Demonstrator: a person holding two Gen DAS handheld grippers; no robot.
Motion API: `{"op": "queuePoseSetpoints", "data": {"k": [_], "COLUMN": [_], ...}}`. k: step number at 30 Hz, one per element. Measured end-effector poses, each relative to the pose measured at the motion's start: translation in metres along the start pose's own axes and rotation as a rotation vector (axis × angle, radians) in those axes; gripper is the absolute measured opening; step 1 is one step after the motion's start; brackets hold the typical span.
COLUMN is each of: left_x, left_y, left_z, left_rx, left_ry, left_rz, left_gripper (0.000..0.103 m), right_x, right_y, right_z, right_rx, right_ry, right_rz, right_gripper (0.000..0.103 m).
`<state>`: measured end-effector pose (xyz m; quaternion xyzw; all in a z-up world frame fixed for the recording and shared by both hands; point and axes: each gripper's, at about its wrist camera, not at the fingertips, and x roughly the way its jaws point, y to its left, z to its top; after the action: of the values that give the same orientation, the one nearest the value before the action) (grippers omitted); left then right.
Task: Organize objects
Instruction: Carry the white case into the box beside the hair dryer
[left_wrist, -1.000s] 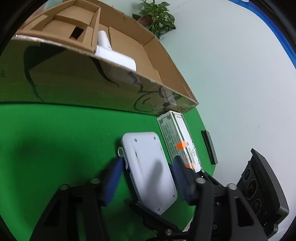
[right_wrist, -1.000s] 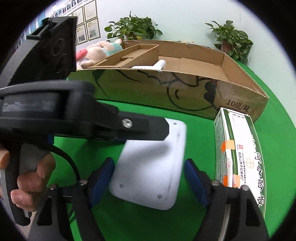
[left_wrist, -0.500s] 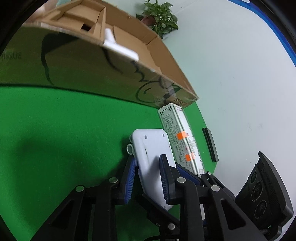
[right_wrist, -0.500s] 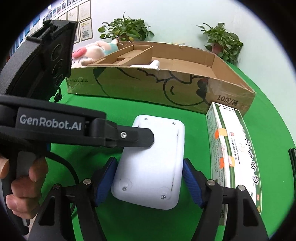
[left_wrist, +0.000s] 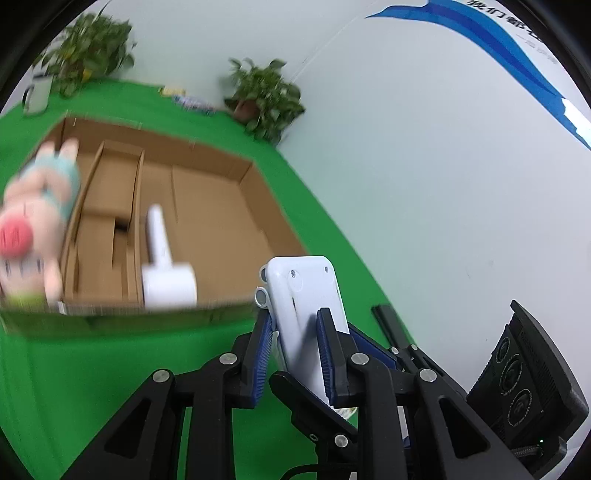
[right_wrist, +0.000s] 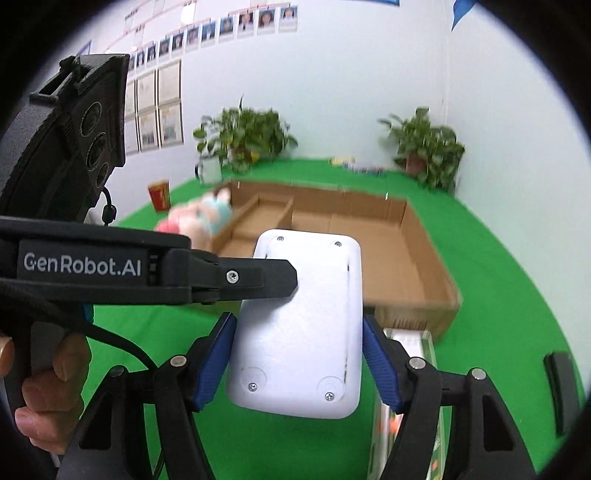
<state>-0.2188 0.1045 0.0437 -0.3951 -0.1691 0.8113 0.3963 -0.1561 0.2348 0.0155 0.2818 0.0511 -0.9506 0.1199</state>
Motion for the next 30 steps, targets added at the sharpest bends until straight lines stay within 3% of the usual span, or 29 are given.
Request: {"op": "queuePoseSetpoints", "data": {"k": [10, 17, 23, 30], "left_x": [-0.01, -0.009, 0.018, 0.075], "left_y": [-0.035, -0.043, -0.024, 0.021], "left_z": [0.107, 0.167, 0.175, 0.16], "left_rx": [0.061, 0.069, 0.04, -0.018], "left_ry": [-0.054, -0.033, 0.03, 0.115], "left_rz": [0.007, 0.027, 0.056, 0.076], "left_gripper": [0.021, 0.021, 0.021, 0.021], "right_x": [-0.002, 0.016, 0.043, 0.085], "right_y": [-0.005, 0.005, 0.007, -0.004], "right_z": [0.085, 0.132, 0.133, 0.117], "right_rx": [0.011, 0.019, 0.054, 0.084], "right_ry": [-0.083, -0.084, -0.021, 0.073], "right_rz": [-0.016, -0.008, 0.023, 0.041], "right_gripper": [0.067, 0.067, 0.067, 0.067]}}
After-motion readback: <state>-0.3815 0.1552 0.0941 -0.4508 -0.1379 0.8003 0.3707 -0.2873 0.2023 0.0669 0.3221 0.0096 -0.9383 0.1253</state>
